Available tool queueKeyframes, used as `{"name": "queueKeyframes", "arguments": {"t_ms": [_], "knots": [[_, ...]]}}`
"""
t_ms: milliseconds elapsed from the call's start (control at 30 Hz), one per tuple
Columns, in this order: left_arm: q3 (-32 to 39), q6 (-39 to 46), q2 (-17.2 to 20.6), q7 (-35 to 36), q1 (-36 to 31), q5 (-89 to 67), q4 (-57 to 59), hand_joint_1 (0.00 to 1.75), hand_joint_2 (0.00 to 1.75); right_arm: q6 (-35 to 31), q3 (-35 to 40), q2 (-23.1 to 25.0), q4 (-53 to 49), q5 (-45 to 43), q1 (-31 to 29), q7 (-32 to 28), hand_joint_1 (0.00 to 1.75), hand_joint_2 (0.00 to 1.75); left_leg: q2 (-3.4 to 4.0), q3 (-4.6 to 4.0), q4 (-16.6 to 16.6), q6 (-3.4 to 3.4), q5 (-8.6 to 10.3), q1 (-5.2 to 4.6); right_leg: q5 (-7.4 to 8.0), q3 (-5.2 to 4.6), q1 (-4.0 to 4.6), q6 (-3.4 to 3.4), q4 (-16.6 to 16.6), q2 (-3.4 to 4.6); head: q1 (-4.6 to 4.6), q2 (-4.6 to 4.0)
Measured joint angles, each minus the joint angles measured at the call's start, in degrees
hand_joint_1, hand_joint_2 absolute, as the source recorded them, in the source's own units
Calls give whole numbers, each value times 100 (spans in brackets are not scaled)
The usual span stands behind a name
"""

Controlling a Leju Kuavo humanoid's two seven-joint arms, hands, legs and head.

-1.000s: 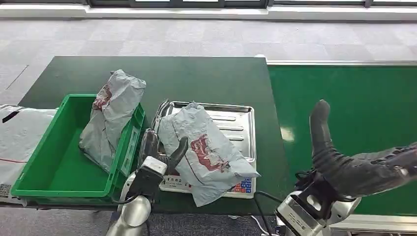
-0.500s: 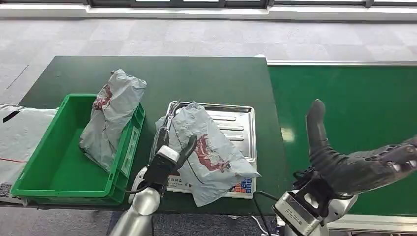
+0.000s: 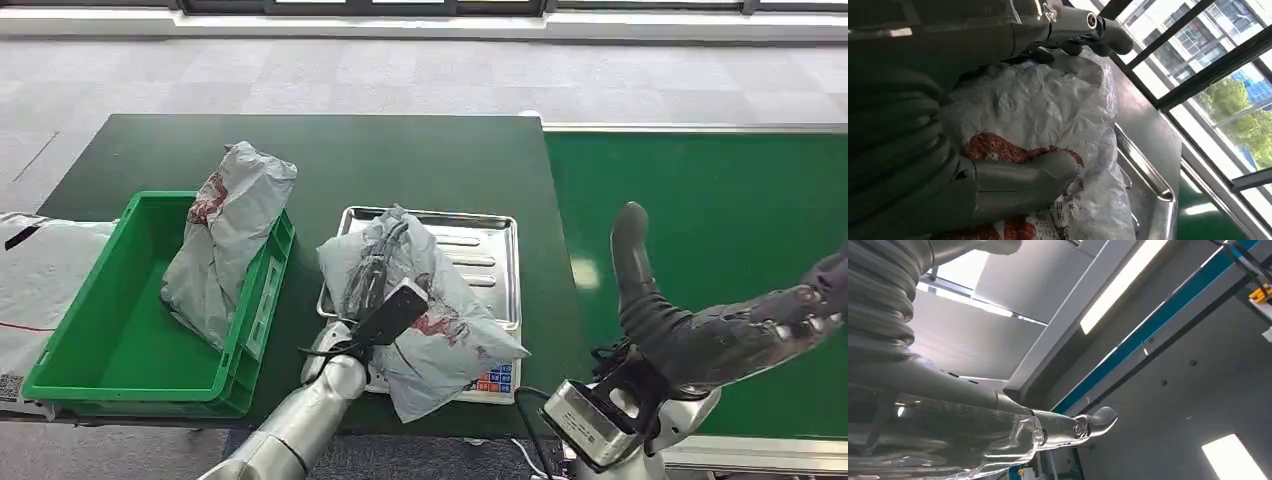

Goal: Moved the parcel from conveyor to table for the left to box.

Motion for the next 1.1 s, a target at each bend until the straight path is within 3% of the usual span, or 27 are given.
{"name": "queueKeyframes", "arguments": {"t_ms": [600,633,1100], "knots": [[-2,86,-13,516,-333,-675,725,0,175,0,-39,0,22,39,3,0,0,175,0,14,0,0,1,0,1,17,0,0,0,-1,0,0],[-2,63,-11,518,-349,-691,743,175,175,0,-39,0,33,42,2,0,0,175,0,15,0,0,1,0,1,18,0,0,0,-1,0,0],[-2,160,48,531,-406,-704,802,175,175,0,-55,0,118,70,-3,2,0,175,0,24,0,0,2,0,1,28,0,0,0,-2,0,0]]}}
